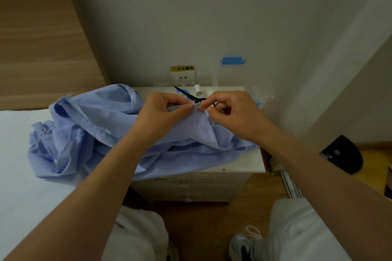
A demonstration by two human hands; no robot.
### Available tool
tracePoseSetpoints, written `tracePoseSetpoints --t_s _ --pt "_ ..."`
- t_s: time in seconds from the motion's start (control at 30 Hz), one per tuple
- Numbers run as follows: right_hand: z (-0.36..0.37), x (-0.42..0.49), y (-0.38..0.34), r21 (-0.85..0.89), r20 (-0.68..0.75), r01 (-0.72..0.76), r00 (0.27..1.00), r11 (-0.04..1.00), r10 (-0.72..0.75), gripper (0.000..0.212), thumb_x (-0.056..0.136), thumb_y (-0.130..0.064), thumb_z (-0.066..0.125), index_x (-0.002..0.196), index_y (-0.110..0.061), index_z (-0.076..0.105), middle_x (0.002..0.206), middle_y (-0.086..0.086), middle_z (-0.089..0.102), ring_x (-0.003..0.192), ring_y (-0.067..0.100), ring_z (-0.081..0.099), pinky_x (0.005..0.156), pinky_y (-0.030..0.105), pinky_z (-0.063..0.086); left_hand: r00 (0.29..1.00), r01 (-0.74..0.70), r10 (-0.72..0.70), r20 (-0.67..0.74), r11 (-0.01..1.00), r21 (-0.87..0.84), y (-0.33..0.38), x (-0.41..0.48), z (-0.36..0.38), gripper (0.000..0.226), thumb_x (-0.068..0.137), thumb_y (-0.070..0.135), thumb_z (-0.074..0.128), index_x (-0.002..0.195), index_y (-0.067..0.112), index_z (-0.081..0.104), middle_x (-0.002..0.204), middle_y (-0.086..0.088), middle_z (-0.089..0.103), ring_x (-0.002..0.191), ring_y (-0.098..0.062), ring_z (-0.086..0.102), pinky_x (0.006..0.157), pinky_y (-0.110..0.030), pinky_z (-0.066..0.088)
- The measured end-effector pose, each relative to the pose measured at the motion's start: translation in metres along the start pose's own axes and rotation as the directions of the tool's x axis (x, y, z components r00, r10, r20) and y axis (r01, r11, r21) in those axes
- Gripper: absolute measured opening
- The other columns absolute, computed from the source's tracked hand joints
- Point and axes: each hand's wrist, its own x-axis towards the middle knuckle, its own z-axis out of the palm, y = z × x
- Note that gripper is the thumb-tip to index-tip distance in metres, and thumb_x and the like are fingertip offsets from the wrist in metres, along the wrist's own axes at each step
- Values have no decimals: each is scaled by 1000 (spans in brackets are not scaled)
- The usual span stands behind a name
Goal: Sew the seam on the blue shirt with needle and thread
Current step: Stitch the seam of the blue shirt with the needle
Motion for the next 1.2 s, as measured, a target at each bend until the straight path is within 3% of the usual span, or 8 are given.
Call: tracePoseSetpoints --t_s 0.13,0.23,0.37,0.53,0.7,0.97,1.1,1.2 --pt "1 1 -1 -42 56 -23 998 999 25 35 89 -4 57 122 -16 61 40 -8 39 41 9 37 55 11 37 998 -66 67 -12 993 99 -3 1 1 8 89 17 66 89 17 74 81 12 69 74 10 61 69 -5 45" --pt "3 1 1 -79 111 -35 993 996 44 29 90 -5 55 114 -17 66 36 -9 38 41 10 37 53 12 34 996 -84 85 2 983 166 -6 3 2 8 89 20 66 89 20 73 80 11 69 76 5 62 71 -9 47" --pt "5 2 3 -104 81 -58 995 993 67 15 90 -7 55 96 -14 66 38 -9 41 44 10 42 52 12 32 997 -66 73 -34 981 181 -10 3 3 6 88 22 67 83 22 71 81 4 70 75 -3 63 69 -16 49" --pt "9 3 3 -127 42 -47 998 991 52 11 92 -10 55 93 -12 65 41 -8 43 47 9 47 54 19 34 996 -64 73 -45 982 176 -9 3 5 7 87 24 68 82 20 72 78 4 70 72 -4 63 66 -17 50" --pt "6 2 1 -59 53 -76 995 995 80 11 94 -10 55 94 -13 66 42 -6 42 45 8 43 54 9 35 998 -19 27 -64 991 130 -8 3 3 9 88 21 68 79 19 72 77 4 69 71 -2 62 62 -13 47" --pt "-1 2 -1 80 103 -134 987 988 125 19 95 -6 53 100 -9 71 38 -10 37 42 6 33 51 9 33 1000 29 -28 -10 997 72 -6 3 -2 12 89 22 66 78 21 72 79 2 70 70 -1 60 61 -11 46" --pt "-5 2 -2 137 150 -161 979 977 140 19 95 -6 53 103 -7 70 41 -12 38 41 4 34 49 10 33 998 26 -29 53 998 50 -3 1 -4 13 89 18 65 83 10 74 80 -3 70 71 0 59 63 -10 44" --pt "-7 1 -3 187 195 -190 969 964 153 19 96 -4 52 103 -7 69 49 1 38 40 4 33 46 9 32 994 38 -40 100 999 21 -3 0 -6 15 90 16 63 86 6 74 81 -7 70 71 -2 58 63 -10 44"
